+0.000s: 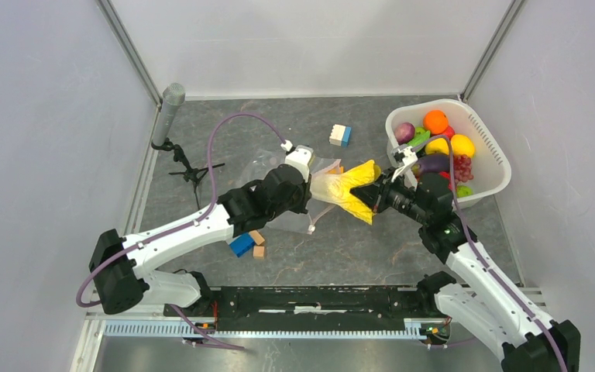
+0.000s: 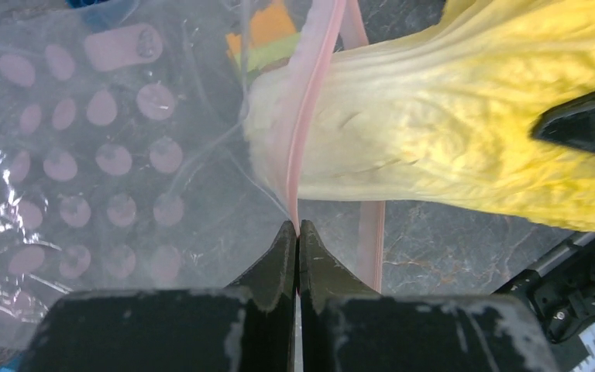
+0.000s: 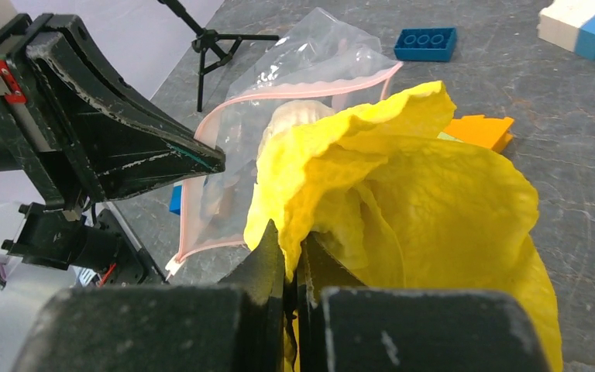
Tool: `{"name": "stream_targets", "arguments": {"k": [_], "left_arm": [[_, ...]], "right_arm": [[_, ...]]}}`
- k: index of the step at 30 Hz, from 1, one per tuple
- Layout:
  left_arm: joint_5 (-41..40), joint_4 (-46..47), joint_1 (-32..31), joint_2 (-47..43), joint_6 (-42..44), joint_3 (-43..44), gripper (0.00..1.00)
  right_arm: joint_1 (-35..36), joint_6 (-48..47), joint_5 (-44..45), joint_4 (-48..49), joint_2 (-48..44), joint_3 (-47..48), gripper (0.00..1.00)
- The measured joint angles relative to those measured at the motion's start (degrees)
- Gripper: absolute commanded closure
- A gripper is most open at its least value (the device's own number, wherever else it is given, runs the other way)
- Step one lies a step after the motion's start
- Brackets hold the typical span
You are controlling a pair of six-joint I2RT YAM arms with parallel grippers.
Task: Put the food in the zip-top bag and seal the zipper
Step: Place the fake vegetable in the zipper food storage bag.
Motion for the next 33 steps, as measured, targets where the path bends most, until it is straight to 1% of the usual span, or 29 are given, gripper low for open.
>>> {"name": "stream_targets", "arguments": {"k": [8, 14, 16, 24, 28, 31, 33], "left_arm": [[3.3, 0.4, 0.0, 0.0, -0.4, 1.7, 0.98], [3.5, 0.4, 0.0, 0.0, -0.3, 1.8, 0.98], [3.8, 0.4, 0.0, -0.1, -0.3, 1.8, 0.98], [8.0, 0.7, 0.0, -1.3, -0.3, 1.7, 0.98], [9.4, 1.3, 0.0, -2.3, -0.3, 1.7, 0.98], [10.6, 2.0, 0.0, -3.8, -0.4, 1.7, 0.98], [11.3, 3.0, 0.0, -4.9, -0.4, 1.7, 0.98]], "right_arm": [[5.6, 0.6, 1.6, 3.6, 2.4, 0.0, 1.0], [6.3, 0.5, -1.9, 7.6, 3.2, 0.0, 1.0], [7.7, -0.6, -1.6, 7.8, 4.1, 0.0, 1.0], [16.3, -7.5, 5.9, 5.2, 8.0, 1.6, 1.0], [18.6, -8.5, 10.9, 5.1, 9.0, 1.7, 1.0], [19.5, -7.0, 15.6, 9.6, 8.1, -0.2, 1.0], [19.5, -5.6, 16.9, 13.0, 7.1, -1.9, 1.0]]}}
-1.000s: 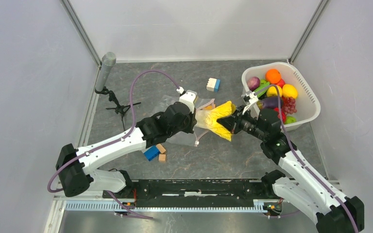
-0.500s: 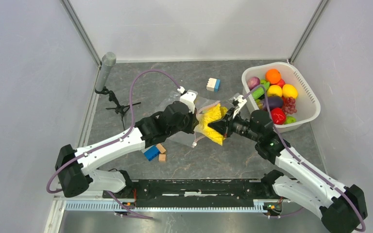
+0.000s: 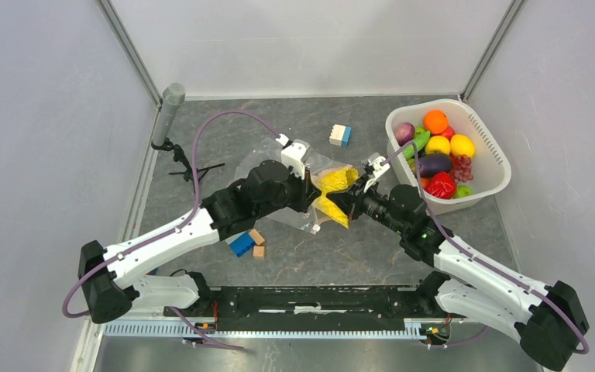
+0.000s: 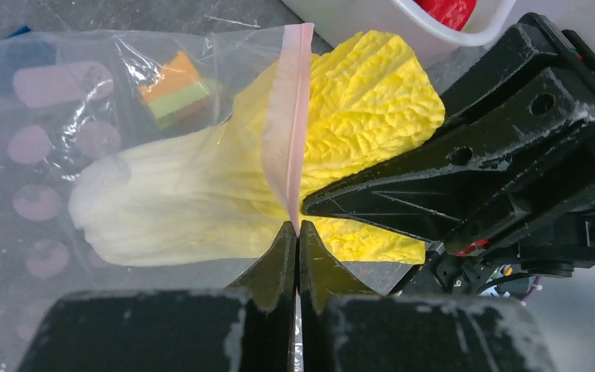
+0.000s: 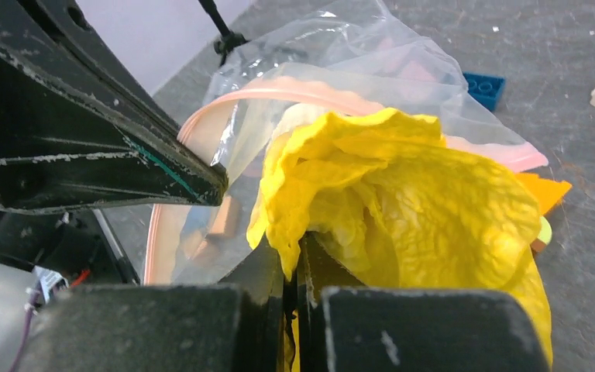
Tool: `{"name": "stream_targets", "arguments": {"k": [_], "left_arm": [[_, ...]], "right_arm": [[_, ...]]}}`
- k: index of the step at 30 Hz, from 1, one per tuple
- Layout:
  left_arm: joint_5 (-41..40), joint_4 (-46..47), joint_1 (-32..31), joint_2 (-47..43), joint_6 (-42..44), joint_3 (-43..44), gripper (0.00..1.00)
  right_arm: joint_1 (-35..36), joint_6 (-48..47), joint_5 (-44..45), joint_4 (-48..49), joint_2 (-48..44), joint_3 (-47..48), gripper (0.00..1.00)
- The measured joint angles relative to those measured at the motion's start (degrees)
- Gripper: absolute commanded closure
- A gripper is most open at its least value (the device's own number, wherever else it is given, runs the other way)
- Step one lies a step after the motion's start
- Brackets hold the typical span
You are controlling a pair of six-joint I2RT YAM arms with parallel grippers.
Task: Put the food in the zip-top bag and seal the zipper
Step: Place the fake vegetable in the zipper food storage bag.
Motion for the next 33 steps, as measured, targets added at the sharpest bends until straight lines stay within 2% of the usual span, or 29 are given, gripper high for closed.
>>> {"name": "stream_targets", "arguments": {"k": [9, 17, 21, 27, 33], "left_arm": [[1.8, 0.9, 0.0, -2.1, 0.2, -1.6, 0.98], [10.3, 1.3, 0.0, -3.0, 2.2, -2.0, 0.98], [12.0, 0.9, 0.0, -4.3, 3.2, -2.0, 0.98], [11.4, -1.5, 0.0, -5.1, 5.6, -2.0, 0.98], [11.1, -1.8, 0.0, -5.1, 6.8, -2.0, 0.98]], "right_arm": [[0.0, 5.7, -2.6, 11.1, 1.4, -1.6, 1.0], [0.0, 9.7, 0.0, 18.3, 5.6, -3.5, 1.0], [0.0, 10.1, 1.1, 19.4, 6.3, -4.4, 1.0], [0.2, 6.9, -9.4, 19.5, 11.3, -1.1, 1.0], [0.5, 1.0, -18.3, 16.0, 11.2, -0.6, 1.0]]}}
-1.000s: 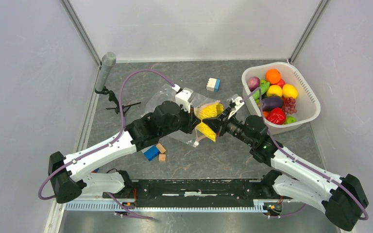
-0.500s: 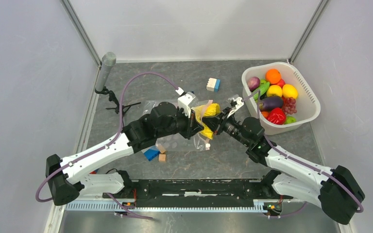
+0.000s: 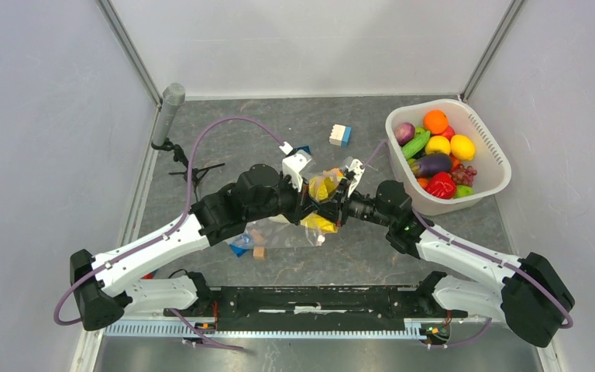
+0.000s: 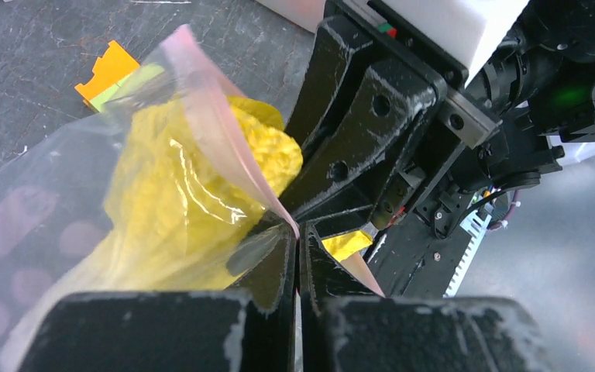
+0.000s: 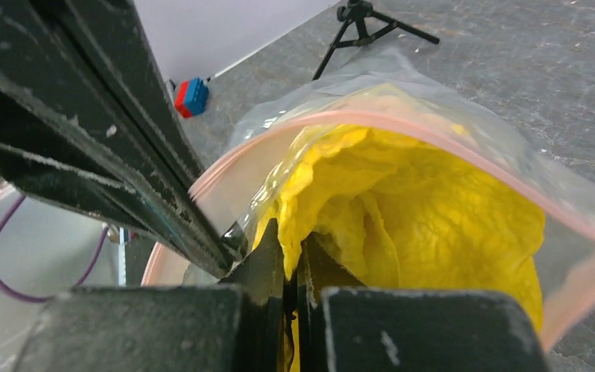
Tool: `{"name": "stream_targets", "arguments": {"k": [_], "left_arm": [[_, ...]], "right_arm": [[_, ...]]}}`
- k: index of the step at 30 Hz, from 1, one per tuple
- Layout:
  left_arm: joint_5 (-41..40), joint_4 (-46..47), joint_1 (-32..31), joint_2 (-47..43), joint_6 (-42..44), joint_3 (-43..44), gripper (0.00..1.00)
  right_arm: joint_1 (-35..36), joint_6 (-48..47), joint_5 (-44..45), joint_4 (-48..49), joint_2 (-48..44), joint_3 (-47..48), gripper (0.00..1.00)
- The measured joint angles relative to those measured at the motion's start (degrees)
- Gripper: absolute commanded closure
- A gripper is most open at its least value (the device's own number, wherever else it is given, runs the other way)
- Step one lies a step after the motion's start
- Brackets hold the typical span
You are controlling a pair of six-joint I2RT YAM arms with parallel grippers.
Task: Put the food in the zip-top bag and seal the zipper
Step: Place the fake vegetable in the zipper food storage bag.
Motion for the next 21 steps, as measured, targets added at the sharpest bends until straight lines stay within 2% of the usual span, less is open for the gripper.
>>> {"name": "stream_targets", "arguments": {"k": [6, 13, 21], "left_arm": [[1.0, 1.1, 0.0, 0.0, 0.3, 0.0, 0.98], [7.7, 2.7, -0.1, 0.0, 0.7, 0.0, 0.98], [13.8, 3.9, -0.1, -0.2, 0.7, 0.0, 0.98]], "right_arm": [[0.0, -1.9, -2.6, -1.0, 0.0, 0.0, 1.0], [0.0, 0.1, 4.6, 3.6, -1.2, -2.6, 0.99], [0.5, 1.4, 8.2, 7.3, -0.6, -2.7, 0.97]]}}
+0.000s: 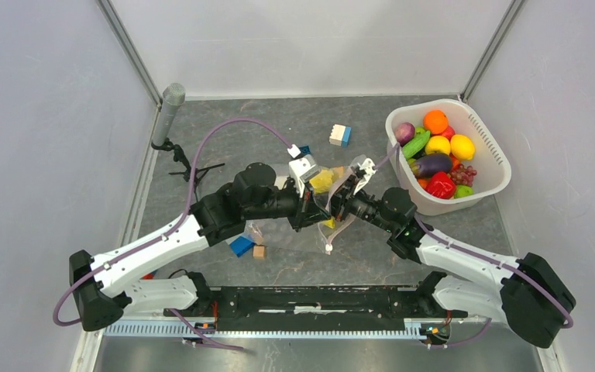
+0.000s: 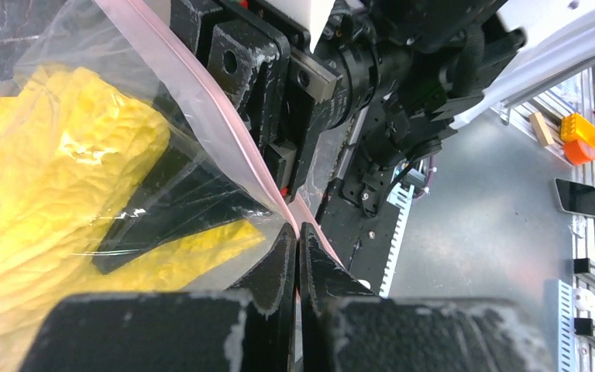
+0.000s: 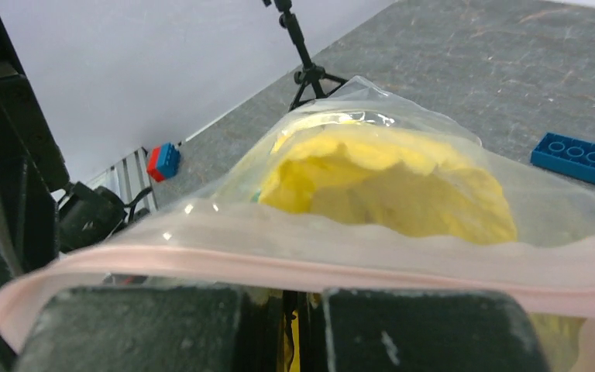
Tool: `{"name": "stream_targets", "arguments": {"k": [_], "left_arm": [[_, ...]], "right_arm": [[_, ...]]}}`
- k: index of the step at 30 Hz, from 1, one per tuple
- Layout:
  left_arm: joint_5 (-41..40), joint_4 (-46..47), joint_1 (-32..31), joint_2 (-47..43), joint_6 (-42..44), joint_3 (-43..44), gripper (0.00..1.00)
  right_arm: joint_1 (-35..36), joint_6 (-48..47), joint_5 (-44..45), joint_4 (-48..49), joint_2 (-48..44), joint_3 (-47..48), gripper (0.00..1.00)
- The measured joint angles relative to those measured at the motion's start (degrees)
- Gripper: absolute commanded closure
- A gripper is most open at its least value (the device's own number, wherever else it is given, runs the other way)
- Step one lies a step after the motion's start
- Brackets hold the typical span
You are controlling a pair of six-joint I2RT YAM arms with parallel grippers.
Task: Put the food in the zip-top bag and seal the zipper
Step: Place the fake vegetable in the zipper food storage bag.
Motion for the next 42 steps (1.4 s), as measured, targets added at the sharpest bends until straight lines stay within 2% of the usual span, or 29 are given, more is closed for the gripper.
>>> {"name": "stream_targets", "arguments": {"k": [2, 4, 6, 7, 8, 9, 12, 15, 22, 28, 32, 36, 39, 42], "left_arm": [[0.3, 0.8, 0.0, -0.3, -0.1, 0.0, 0.98], [0.2, 1.7, 0.0, -0.7, -0.1, -0.1, 0.98], [-0.3, 2.2, 0.0, -1.2, -0.1, -0.3, 0.98], [-0.8, 2.3, 0.0, -1.5, -0.1, -0.3, 0.98], [-2.0, 2.3, -0.1, -1.8, -0.2, -0.4, 0.98], [-3.3, 2.1, -0.1, -2.1, -0.3, -0.5, 0.98], [-9.4, 1.3, -0.2, -3.1, -1.5, -0.5, 0.98], [-15.6, -0.6, 0.4, -4.2, -3.0, -0.5, 0.98], [-20.3, -3.1, 5.0, -5.1, -7.6, -0.5, 0.98], [-21.8, -3.1, 8.0, -3.2, -7.9, -0.5, 0.98], [-20.0, -3.1, 8.1, -0.4, -7.8, 0.3, 0.98], [-17.6, -3.3, 8.1, 2.0, -7.5, 2.5, 0.98], [-15.3, -4.5, 8.2, 3.6, -6.1, 5.7, 0.98], [-14.6, -8.6, 8.1, 6.0, -3.8, 11.3, 0.98]], "right_arm": [[0.2, 0.9, 1.6, 3.3, 0.0, -1.3, 0.94], [0.3, 2.1, 2.2, 5.5, 0.5, -2.1, 0.87], [0.3, 2.7, 1.7, 6.0, 2.3, -1.7, 0.71], [0.3, 2.7, 1.2, 5.1, 3.2, -1.0, 0.56], [0.4, 2.6, 0.7, 3.9, 4.2, 0.0, 0.5], [0.4, 2.7, 0.4, 2.7, 4.6, 0.7, 0.48], [0.5, 1.5, 0.2, -2.8, 4.2, 3.3, 0.32], [0.4, -0.4, -0.3, -9.7, 3.4, 7.8, 0.25], [-0.7, -6.7, 3.1, -25.1, -0.8, 17.2, 0.23], [0.3, -7.8, 2.9, -30.4, -10.4, 16.5, 0.24], [0.5, -5.6, 12.1, -33.8, -16.4, 15.2, 0.22], [0.4, -2.1, 20.3, -37.0, -14.7, 14.3, 0.21], [0.4, 0.7, 24.1, -39.7, -10.3, 13.7, 0.26], [0.4, 2.8, 26.7, -42.5, -7.3, 13.7, 0.42]]}}
